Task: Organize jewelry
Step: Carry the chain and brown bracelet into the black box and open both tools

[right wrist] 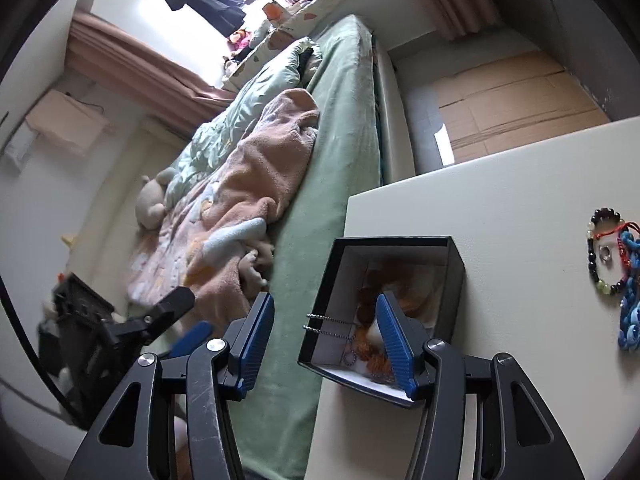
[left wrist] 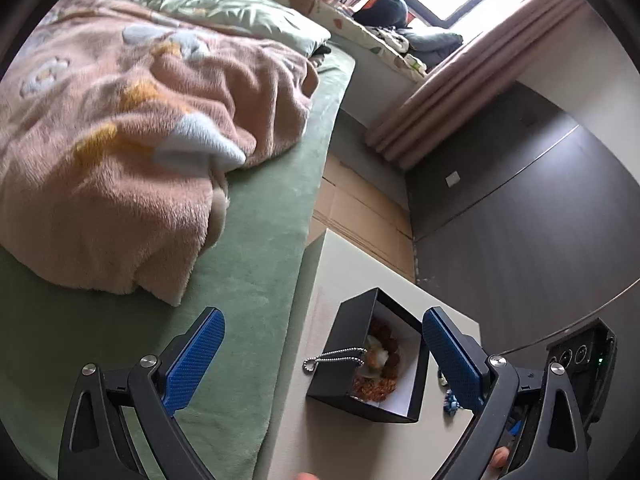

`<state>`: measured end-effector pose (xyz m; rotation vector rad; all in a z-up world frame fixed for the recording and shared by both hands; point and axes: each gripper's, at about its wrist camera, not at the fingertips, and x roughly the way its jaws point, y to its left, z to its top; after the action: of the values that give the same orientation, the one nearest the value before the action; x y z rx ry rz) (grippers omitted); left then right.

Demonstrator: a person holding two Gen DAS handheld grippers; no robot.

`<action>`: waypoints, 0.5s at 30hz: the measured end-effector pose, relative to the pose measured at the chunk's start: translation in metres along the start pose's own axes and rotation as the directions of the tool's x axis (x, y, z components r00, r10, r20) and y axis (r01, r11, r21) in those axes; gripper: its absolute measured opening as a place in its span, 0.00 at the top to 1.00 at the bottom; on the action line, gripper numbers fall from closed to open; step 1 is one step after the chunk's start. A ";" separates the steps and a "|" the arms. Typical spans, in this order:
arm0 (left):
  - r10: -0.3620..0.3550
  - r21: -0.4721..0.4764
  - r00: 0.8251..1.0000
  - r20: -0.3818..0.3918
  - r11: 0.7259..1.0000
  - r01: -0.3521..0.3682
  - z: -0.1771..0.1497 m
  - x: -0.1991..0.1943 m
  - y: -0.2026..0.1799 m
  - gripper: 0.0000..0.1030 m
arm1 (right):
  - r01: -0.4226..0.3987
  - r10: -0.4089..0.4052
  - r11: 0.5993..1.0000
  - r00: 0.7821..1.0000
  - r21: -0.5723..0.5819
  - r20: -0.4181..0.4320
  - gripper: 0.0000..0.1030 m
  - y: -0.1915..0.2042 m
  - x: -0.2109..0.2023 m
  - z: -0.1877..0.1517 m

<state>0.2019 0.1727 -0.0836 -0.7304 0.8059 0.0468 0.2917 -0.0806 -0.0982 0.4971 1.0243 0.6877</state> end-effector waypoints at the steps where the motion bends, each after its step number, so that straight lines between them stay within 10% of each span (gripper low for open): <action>1: -0.003 -0.008 1.000 -0.005 1.000 0.003 0.000 0.002 0.002 0.04 | 0.005 -0.005 1.000 1.000 -0.001 0.012 0.47 -0.001 -0.004 0.002; 15: -0.102 -0.163 0.967 -0.235 0.984 0.064 -0.017 0.052 0.020 0.55 | 0.062 -0.063 0.998 0.997 -0.019 -0.039 0.45 -0.018 -0.009 -0.009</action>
<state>0.2215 0.1654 -0.1381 -0.9284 1.0119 -0.0580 0.2861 -0.0989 -0.1090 0.4358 1.0656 0.6521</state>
